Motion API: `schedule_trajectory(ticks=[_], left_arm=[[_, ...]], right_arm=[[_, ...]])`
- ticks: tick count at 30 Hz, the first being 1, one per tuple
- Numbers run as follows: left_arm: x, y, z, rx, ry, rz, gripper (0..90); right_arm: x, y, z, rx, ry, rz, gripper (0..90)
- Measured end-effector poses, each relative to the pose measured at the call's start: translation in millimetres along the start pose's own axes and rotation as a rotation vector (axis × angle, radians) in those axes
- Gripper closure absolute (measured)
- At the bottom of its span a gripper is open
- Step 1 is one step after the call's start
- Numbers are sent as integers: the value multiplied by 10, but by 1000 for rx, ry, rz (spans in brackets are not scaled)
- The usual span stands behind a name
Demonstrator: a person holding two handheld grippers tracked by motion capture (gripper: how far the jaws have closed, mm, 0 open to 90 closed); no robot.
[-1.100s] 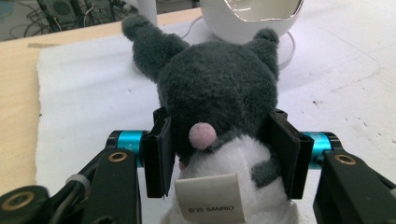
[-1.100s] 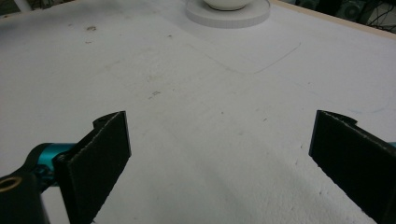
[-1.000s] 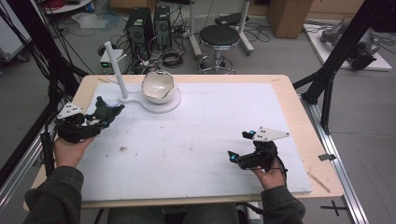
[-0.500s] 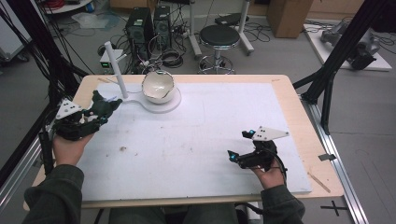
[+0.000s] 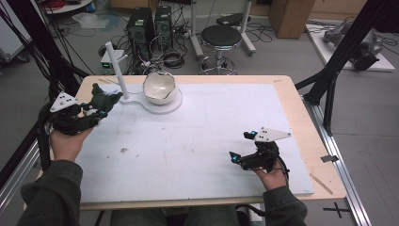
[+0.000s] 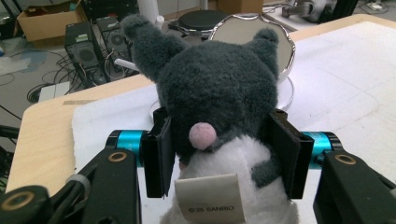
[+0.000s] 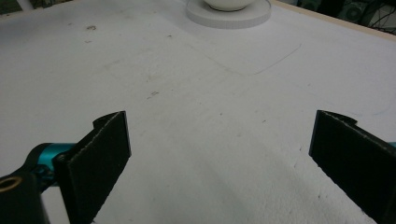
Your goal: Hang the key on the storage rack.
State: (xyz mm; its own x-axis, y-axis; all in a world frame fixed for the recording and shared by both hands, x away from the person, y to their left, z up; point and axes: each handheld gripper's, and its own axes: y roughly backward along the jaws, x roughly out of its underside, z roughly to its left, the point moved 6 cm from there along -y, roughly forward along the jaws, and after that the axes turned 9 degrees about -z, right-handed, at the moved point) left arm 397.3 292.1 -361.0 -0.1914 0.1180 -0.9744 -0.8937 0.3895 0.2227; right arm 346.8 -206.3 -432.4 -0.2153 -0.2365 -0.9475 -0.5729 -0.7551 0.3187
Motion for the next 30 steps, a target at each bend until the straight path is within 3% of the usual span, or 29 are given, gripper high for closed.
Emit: schedule_trajectory(ticks=[18, 25, 30], left_arm=[[-256, -101, 196, 27, 117, -28, 481], [-318, -145, 235, 22, 119, -25, 480], [-374, -139, 274, 21, 143, -43, 480]], right_arm=[[-9, -20, 10, -2, 6, -3, 46], [-7, -12, 7, -2, -1, 1, 46], [-8, -18, 6, -6, 7, -1, 45]])
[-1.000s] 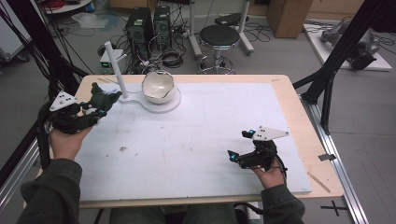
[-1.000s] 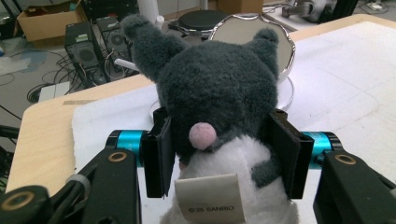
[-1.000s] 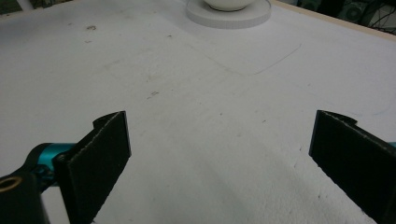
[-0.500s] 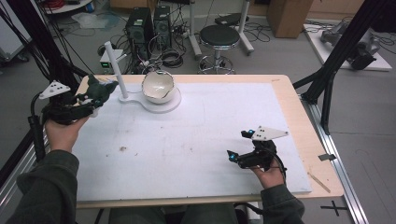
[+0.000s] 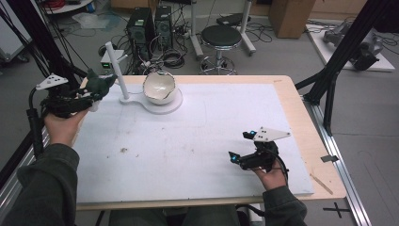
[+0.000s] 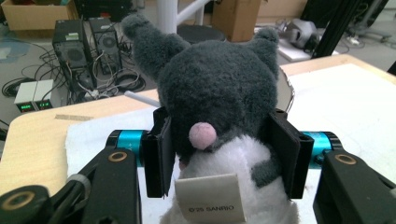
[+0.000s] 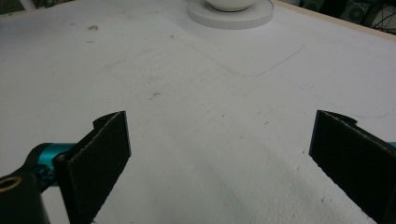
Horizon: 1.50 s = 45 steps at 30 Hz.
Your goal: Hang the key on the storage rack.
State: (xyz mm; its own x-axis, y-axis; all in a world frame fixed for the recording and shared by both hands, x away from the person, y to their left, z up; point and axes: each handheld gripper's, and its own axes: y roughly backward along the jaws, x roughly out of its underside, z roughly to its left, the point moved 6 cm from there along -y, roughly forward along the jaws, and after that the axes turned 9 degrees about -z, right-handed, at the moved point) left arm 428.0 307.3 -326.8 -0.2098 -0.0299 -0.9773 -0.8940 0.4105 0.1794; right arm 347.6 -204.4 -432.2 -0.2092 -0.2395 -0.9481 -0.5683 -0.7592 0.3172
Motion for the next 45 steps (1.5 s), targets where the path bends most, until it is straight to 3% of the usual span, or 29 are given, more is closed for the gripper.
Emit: schedule_trajectory(ticks=[10, 13, 23, 32, 45], left_arm=[[-79, -108, 80, -27, -13, 39, 480], [-85, -146, 113, -40, 9, 37, 480], [-5, -236, 126, -78, -32, 94, 476], [65, -307, 60, -75, -82, 137, 475], [115, -344, 4, -67, -101, 148, 474]], right_arm=[[2, -13, 4, -7, 1, 2, 45], [3, -10, 6, -7, -4, 4, 45], [1, -13, 12, -9, 4, 2, 46], [-2, -9, 15, -12, 1, 0, 46], [-4, -7, 15, -13, -1, -2, 46]])
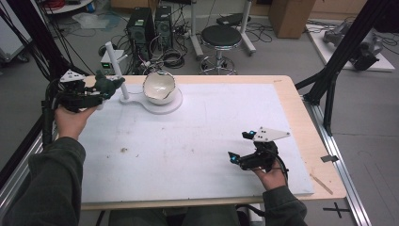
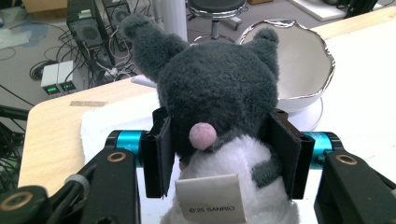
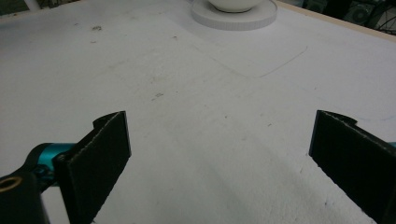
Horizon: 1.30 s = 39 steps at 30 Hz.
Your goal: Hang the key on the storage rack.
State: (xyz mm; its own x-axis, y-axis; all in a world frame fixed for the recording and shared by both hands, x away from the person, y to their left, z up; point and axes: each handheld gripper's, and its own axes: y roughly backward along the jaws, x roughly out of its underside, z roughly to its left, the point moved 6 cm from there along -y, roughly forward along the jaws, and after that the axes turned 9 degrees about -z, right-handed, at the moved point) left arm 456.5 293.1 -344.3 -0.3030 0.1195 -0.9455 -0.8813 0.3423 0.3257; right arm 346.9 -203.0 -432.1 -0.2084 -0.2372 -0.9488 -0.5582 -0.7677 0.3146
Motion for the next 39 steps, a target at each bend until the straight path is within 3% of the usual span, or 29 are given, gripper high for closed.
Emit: schedule_trajectory(ticks=[6, 18, 28, 39], left_arm=[[-56, 45, 59, -8, 46, -43, 475], [-86, 62, 119, -23, 78, -67, 475], [-52, 18, 182, -66, 109, -44, 475], [50, -86, 164, -80, 100, 16, 473]], right_arm=[[0, -1, 1, 0, 2, 0, 46], [2, -5, 3, 1, 2, 2, 46], [5, -11, 7, -4, 1, 5, 46], [3, -4, 5, -1, 2, 3, 45]])
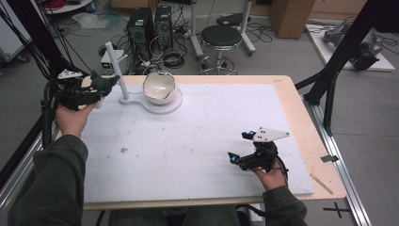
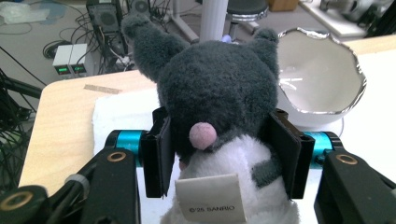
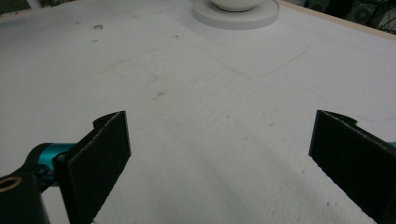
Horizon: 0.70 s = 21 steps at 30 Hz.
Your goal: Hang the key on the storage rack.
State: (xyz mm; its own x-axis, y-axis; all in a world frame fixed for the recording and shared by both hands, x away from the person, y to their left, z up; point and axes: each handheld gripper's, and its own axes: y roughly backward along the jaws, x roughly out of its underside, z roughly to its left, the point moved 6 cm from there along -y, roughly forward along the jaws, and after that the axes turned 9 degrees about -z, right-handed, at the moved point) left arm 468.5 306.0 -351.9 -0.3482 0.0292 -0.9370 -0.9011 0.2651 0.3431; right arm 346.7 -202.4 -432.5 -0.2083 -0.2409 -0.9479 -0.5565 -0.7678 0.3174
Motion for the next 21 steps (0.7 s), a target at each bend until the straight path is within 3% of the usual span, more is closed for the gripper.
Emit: schedule_trajectory(ticks=[10, 21], left_arm=[[177, -45, 22, -11, -15, 45, 467], [207, -79, -33, -2, -31, 61, 442]], right_arm=[[-2, 1, 0, -1, 3, -4, 46], [-1, 6, 2, -2, 0, -1, 45]])
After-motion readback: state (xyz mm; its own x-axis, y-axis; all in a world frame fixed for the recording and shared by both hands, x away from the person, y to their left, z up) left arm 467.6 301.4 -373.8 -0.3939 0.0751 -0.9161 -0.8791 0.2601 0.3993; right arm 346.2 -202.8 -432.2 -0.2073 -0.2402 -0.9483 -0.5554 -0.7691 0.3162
